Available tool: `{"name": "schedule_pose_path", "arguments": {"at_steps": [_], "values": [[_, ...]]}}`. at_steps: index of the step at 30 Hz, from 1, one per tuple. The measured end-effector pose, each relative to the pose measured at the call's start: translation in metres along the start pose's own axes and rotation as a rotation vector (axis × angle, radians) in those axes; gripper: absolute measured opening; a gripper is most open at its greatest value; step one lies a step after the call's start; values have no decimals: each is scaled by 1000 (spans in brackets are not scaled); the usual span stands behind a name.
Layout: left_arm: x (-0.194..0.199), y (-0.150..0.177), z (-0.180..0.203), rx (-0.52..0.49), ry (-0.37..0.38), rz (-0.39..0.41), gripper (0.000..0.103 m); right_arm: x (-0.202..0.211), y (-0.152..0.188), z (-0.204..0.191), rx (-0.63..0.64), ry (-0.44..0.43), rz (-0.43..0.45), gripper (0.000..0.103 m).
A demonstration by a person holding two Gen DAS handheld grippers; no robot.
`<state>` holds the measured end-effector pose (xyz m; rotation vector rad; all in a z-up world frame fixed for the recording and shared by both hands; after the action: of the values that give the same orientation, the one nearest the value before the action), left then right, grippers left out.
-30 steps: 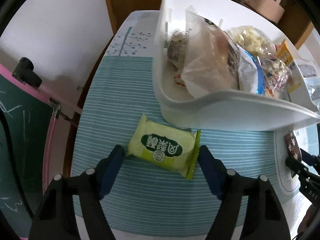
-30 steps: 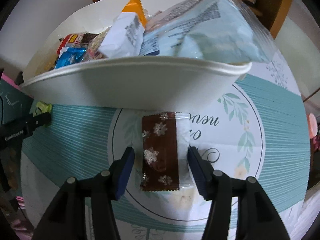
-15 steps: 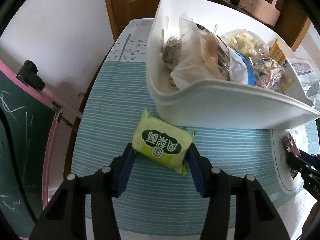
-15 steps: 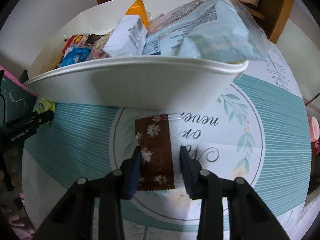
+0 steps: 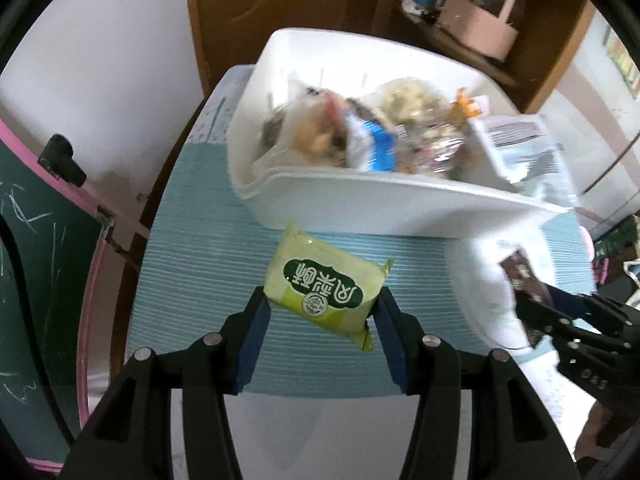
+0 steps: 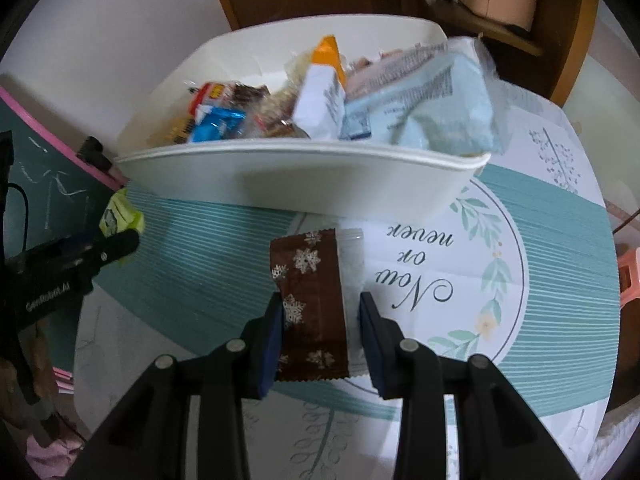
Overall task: Organize snacks
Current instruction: 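Carry the yellow-green pack and brown bar over the basket with both tools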
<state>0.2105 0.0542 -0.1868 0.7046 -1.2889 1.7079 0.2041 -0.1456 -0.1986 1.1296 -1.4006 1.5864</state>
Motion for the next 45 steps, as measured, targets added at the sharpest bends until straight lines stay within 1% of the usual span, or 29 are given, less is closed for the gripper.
{"name": "schedule_pose_path", "arguments": {"at_steps": [2,5,12,20,27,33,36,41,45], "values": [[9,-3,13,-14,16,8,51,13,-3,0,1,-14,20,36],[22,-9,35,-38,18,14,51,38,0,10,-2,-33,43,36],[56,-34,66,-66,15,58,51,84,-19,11,-21,-68,107,36],[87,-69,82,-90,15,115,52,134,-59,23,-29,-67,215,36],[112,-111,89,-107,16,183,52,162,-100,25,-35,-73,286,37],[127,-144,93,-123,17,241,52,179,-134,28,-45,-70,342,37],[130,-160,95,-128,14,260,53,182,-150,28,-51,-69,357,37],[125,-181,97,-138,11,274,53,173,-172,30,-67,-67,347,37],[116,-192,95,-136,12,270,53,161,-188,31,-89,-77,317,37]]}}
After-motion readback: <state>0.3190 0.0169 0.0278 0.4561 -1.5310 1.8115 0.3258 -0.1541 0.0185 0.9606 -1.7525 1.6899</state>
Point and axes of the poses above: each gripper's, at about its wrist camera, not at the fingertips, and x roughly against the way its jaws point, z to its right, y to its underside, the point moved 2 cm from there along -x, roughly the way its jaws point, and after that the axes turned 13 degrees about y, right-handed, at the moved point
